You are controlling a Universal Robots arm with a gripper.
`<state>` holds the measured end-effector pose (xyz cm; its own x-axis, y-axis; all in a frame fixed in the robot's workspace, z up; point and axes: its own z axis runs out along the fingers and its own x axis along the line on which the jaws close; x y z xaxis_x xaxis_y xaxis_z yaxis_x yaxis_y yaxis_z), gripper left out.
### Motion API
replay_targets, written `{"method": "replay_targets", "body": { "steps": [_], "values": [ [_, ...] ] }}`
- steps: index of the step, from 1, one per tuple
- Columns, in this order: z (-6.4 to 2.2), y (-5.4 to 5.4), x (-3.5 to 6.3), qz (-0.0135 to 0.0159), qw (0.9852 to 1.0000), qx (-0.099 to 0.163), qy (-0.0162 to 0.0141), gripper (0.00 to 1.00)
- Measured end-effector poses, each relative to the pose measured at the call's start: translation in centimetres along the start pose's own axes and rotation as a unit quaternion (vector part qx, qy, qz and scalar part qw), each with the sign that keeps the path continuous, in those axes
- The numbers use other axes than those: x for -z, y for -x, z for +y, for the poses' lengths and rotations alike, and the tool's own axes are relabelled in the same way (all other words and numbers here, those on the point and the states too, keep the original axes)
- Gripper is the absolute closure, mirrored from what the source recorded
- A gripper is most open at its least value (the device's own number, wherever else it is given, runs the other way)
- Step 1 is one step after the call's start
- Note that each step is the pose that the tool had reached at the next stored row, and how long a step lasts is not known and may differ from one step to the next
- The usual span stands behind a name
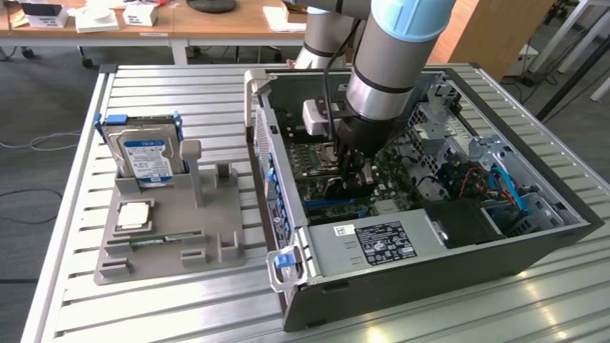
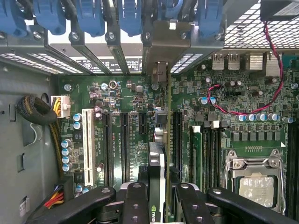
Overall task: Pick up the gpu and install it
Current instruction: 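Insert the gpu into the slot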
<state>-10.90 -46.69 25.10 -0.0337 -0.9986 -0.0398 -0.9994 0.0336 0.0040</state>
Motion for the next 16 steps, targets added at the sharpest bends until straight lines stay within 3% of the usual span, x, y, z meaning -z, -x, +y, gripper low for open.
{"method": "replay_targets", "body": {
  "steps": [16],
  "values": [
    [0.09,0.02,0.10,-0.0001,1.0000,0.000,-0.0001,0.73]
  ]
}}
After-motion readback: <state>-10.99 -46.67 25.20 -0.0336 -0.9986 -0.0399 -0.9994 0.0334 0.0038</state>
